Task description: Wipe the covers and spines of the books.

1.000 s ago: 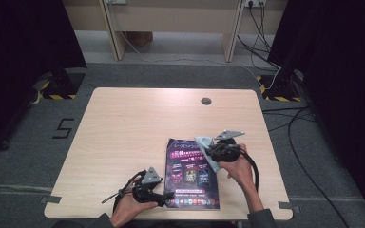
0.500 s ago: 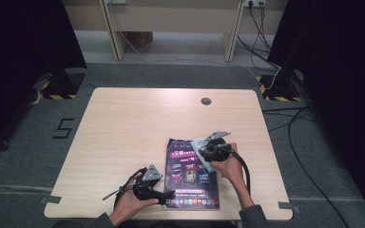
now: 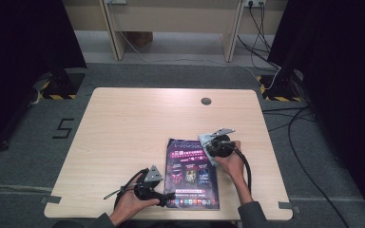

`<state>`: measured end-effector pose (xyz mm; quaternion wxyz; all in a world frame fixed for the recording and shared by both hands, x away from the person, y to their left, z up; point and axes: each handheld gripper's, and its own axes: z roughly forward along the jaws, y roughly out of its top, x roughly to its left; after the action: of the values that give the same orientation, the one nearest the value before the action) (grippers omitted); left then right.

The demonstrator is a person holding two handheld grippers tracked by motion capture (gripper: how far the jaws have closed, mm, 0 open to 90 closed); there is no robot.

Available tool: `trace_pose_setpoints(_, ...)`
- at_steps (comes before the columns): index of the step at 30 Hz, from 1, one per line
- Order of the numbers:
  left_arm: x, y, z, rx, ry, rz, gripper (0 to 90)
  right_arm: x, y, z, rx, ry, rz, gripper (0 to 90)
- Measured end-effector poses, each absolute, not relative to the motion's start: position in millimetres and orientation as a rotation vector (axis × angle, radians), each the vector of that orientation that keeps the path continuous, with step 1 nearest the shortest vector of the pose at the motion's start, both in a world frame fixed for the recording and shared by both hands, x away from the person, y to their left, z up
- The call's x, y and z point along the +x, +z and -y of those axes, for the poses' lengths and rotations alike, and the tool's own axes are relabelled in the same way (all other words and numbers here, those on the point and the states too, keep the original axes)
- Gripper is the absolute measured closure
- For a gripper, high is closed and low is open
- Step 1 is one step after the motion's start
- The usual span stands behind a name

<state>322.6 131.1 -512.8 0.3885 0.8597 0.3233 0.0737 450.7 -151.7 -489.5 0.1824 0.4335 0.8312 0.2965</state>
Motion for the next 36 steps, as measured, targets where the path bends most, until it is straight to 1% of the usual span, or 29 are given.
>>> trace_pose_setpoints(5,322.9,-513.2,-131.2,2.191,0.193,-0.823,15.2,447.1,-489.7,145.5,1.219,0.817,-2.332,70.3)
trace_pose_setpoints(11,322.4,-513.6,-131.4,2.187,0.193,-0.829,14.9,434.4,-491.4,105.1,1.072,0.908,-2.467,69.6)
trace_pose_setpoints(13,321.8,-513.5,-131.3,2.187,0.198,-0.827,15.1,433.7,-490.4,100.4,1.048,0.885,-2.477,68.9)
trace_pose_setpoints(16,321.4,-513.4,-131.2,2.187,0.205,-0.824,15.2,440.0,-491.4,114.4,1.114,0.876,-2.419,68.6)
trace_pose_setpoints(20,321.7,-513.6,-131.1,2.184,0.201,-0.826,15.3,450.3,-492.9,148.5,1.273,0.865,-2.289,68.2)
trace_pose_setpoints(21,321.9,-513.6,-131.2,2.184,0.199,-0.829,15.2,451.4,-493.3,154.2,1.3,0.865,-2.265,67.0)
trace_pose_setpoints(24,322.3,-513.8,-131.4,2.183,0.194,-0.83,15.2,452.5,-494.5,159.6,1.336,0.897,-2.254,67.2)
trace_pose_setpoints(29,322.4,-513.7,-131.4,2.184,0.193,-0.828,15.2,446.6,-492.6,144.3,1.259,0.849,-2.287,67.9)
trace_pose_setpoints(36,322.0,-514.1,-131.4,2.179,0.192,-0.834,15.1,430.5,-493.4,94.7,1.081,0.927,-2.45,67.5)
